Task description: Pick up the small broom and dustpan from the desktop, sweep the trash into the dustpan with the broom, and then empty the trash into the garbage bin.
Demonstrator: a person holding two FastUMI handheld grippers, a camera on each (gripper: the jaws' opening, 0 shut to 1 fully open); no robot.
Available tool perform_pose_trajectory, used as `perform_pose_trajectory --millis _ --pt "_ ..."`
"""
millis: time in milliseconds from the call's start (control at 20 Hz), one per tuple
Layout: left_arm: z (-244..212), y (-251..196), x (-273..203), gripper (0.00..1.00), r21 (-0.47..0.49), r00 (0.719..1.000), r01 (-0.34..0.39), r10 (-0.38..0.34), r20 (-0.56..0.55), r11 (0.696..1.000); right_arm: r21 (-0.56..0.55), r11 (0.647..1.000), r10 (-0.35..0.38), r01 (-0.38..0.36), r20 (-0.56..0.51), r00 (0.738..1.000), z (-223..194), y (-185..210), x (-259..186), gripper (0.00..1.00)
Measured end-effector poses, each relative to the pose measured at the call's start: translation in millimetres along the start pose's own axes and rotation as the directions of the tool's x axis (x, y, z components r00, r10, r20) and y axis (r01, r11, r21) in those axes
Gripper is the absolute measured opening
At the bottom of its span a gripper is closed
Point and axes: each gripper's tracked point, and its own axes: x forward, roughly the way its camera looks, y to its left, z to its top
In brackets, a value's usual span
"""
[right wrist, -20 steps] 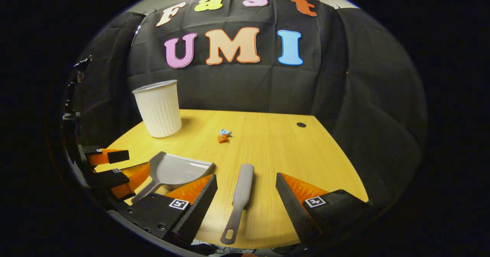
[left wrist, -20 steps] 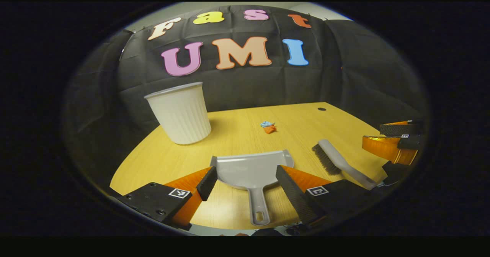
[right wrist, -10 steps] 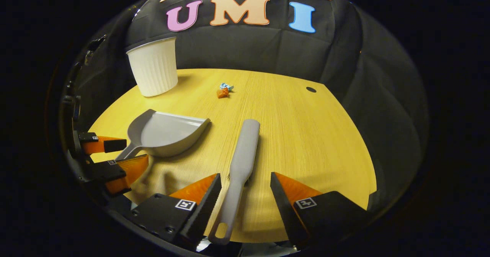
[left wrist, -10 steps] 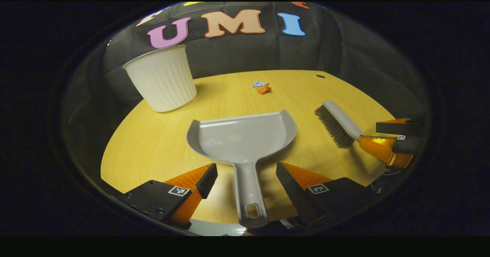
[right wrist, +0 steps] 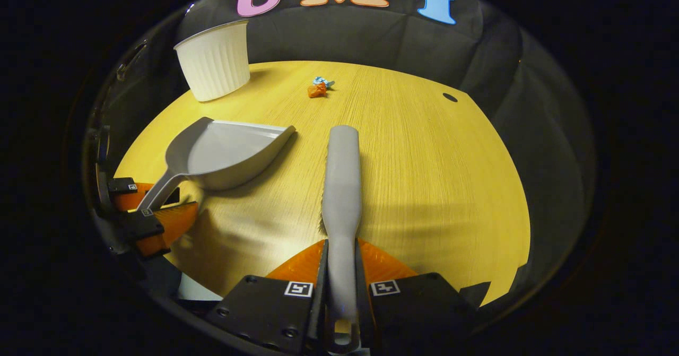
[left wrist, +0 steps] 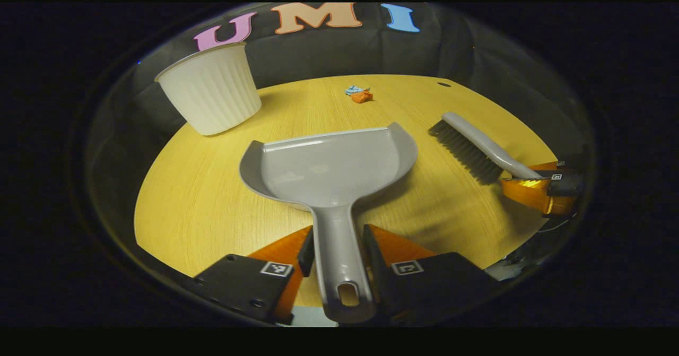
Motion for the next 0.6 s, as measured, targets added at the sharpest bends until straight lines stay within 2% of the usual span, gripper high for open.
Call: perform_pose_trajectory --millis 50,100,150,250,350,400,500,600 --pt "-0.4 3.6 1.6 0.41 -0.005 1.000 -0.009 0.009 -0.008 1.000 -0.005 1.000 0.012 -0.012 0.002 1.000 0.6 -0.5 -1.6 0.23" --pt "2.8 2.6 1.4 0.34 -0.012 1.000 0.011 -0.011 -0.007 1.000 0.002 0.999 0.032 -0.032 0.007 0.999 3.0 0.7 -2.4 0.22" --pt "8.1 2.9 -0.5 0.31 -0.020 1.000 0.015 -0.015 0.005 1.000 0.009 0.999 0.044 -0.044 0.017 0.999 6.2 -0.5 -4.8 0.20" --pt "15.5 4.2 -4.9 0.31 -0.027 0.999 0.019 -0.018 0.036 0.999 0.014 0.998 0.056 -0.057 0.063 0.996 17.0 -9.3 -11.5 0.21" --pt "32.2 2.3 -14.4 0.30 -0.030 0.997 0.016 -0.014 0.082 0.999 0.012 0.998 0.065 -0.067 0.110 0.992 32.2 -22.6 -24.1 0.15" --pt "40.0 2.0 -21.1 0.30 -0.013 0.995 0.011 -0.009 0.104 1.000 0.009 0.997 0.069 -0.071 0.133 0.989 41.6 -31.3 -29.2 0.18" --pt "61.1 -1.4 -28.3 0.30 0.008 0.990 -0.003 0.002 0.143 1.000 0.001 0.997 0.074 -0.075 0.177 0.981 66.7 -45.6 -38.5 0.14" --pt "76.0 -4.0 -30.7 0.29 0.018 0.987 -0.010 0.007 0.163 1.000 -0.031 0.997 0.082 -0.077 0.228 0.970 93.2 -61.8 -38.8 0.18"
